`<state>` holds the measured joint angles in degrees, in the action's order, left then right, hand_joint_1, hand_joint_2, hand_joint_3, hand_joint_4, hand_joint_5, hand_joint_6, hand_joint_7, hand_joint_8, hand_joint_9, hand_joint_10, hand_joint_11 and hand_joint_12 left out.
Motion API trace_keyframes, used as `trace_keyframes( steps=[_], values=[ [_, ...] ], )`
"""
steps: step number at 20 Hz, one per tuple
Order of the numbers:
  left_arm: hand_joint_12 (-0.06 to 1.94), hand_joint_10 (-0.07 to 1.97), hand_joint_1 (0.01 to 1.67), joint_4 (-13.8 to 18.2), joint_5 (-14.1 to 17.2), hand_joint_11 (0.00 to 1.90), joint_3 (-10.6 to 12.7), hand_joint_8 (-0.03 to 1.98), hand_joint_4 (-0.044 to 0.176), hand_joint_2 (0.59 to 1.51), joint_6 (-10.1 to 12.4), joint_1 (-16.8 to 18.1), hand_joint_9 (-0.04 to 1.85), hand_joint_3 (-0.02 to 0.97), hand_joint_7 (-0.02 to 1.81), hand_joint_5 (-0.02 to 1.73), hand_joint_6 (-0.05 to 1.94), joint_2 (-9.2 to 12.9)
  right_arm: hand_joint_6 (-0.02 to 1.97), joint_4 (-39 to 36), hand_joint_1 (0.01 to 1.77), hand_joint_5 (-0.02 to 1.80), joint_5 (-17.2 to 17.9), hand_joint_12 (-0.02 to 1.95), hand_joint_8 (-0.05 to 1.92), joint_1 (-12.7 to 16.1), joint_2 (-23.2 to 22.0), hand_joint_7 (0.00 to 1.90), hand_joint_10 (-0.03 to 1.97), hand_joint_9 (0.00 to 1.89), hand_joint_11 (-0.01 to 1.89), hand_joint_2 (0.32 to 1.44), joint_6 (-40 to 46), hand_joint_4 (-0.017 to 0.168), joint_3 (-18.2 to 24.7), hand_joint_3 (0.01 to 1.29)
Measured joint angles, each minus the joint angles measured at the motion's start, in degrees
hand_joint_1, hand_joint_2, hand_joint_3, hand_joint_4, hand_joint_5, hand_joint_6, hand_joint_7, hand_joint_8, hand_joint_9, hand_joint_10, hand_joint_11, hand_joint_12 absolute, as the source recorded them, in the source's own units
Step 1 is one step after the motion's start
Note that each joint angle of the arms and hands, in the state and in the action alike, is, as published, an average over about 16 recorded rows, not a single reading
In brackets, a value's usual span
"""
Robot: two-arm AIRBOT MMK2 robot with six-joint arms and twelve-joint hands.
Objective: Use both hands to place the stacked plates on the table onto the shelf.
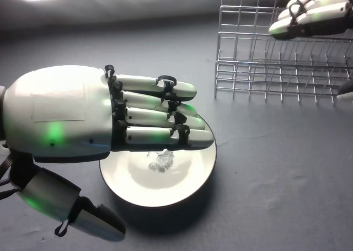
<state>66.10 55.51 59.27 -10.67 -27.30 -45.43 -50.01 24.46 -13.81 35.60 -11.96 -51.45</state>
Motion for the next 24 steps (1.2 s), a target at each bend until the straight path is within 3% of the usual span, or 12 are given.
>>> trace_keyframes(
  steps=[5,11,20,24],
  values=[
    [0.01,0.01,0.06,1.82,0.33,0.03,0.09,0.00,0.006,1.017,1.47,1.04,0.06,0.058,0.05,0.02,0.01,0.00,0.02,-0.01,0.30,0.19,-0.12,0.20,0.01,0.17,0.02,0.18,0.02,0.14,0.02,1.11,-0.30,0.006,0.00,0.04],
    [0.01,0.00,0.03,6.39,1.59,0.02,1.50,0.00,0.006,1.010,5.35,3.47,0.02,0.050,0.02,0.02,0.00,-0.08,0.02,-0.07,0.08,0.14,-0.26,0.04,0.02,0.49,0.04,0.13,0.01,0.08,0.02,1.15,-0.86,0.007,-0.01,0.03],
    [0.01,0.00,0.02,19.39,5.43,0.02,5.68,0.00,0.004,1.019,13.54,8.47,0.02,0.028,0.02,0.02,0.00,-0.92,0.02,-0.37,0.01,0.14,-0.09,0.03,0.01,0.76,0.06,0.12,0.00,0.08,0.02,1.18,-1.95,0.009,-0.01,0.01],
    [0.01,0.00,0.02,25.01,6.74,0.02,7.92,0.00,0.004,1.020,16.00,9.36,0.02,0.025,0.02,0.02,0.00,-1.64,0.02,-0.65,0.01,0.15,0.32,0.02,0.01,0.57,0.01,0.13,0.00,0.09,0.03,1.17,-2.36,0.009,0.02,0.01]
  ],
)
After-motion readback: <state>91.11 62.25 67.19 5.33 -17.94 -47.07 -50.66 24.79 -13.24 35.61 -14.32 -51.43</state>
